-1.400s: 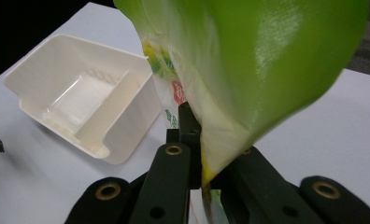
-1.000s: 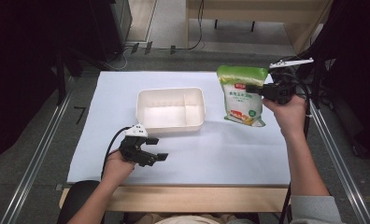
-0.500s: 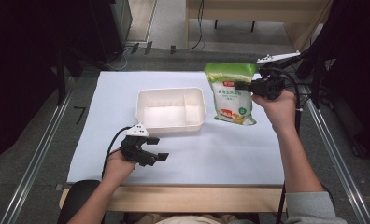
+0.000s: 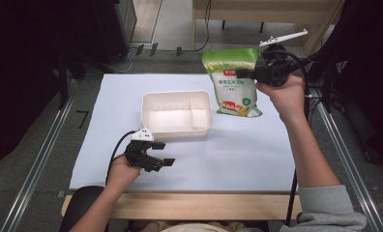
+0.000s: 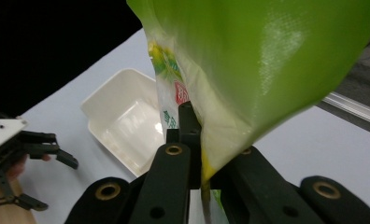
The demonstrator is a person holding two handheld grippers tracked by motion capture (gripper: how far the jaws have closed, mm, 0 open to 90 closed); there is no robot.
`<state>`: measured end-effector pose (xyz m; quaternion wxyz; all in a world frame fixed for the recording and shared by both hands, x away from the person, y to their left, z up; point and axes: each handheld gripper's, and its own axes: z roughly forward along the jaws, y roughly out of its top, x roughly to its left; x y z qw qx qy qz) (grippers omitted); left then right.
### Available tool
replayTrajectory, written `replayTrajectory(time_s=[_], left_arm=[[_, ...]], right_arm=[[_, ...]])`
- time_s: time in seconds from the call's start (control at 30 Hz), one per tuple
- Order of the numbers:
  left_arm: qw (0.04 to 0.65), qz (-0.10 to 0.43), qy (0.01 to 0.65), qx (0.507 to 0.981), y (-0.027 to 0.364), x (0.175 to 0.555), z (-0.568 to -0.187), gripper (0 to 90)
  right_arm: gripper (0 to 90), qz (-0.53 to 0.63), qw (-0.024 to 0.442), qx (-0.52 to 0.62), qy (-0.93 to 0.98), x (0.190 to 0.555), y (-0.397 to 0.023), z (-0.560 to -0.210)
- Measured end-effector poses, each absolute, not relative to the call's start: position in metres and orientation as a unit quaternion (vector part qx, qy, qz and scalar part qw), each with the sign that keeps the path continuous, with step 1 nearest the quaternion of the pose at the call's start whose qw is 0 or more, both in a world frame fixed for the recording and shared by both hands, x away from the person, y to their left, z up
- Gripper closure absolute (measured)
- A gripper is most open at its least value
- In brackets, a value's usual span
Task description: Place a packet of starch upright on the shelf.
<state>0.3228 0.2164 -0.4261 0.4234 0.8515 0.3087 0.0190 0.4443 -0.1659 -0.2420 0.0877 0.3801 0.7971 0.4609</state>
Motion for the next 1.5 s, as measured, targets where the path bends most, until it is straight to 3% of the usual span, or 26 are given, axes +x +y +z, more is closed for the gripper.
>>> replayTrajectory(time_s=[0.33, 0.67, 1.5], left_arm=[[0.428, 0.017, 0.307, 0.850, 0.217, 0.323, -0.426, 23.5], [0.430, 0.016, 0.305, 0.850, 0.217, 0.323, -0.426, 23.5], [0.436, 0.013, 0.302, 0.848, 0.217, 0.321, -0.425, 23.6]], right_arm=[[90.0, 0.465, 0.084, 0.355, 0.806, 0.454, -0.133, -0.218], [90.0, 0.470, 0.068, 0.338, 0.813, 0.465, -0.096, -0.217], [90.0, 0.444, 0.041, 0.296, 0.844, 0.489, 0.026, -0.259]])
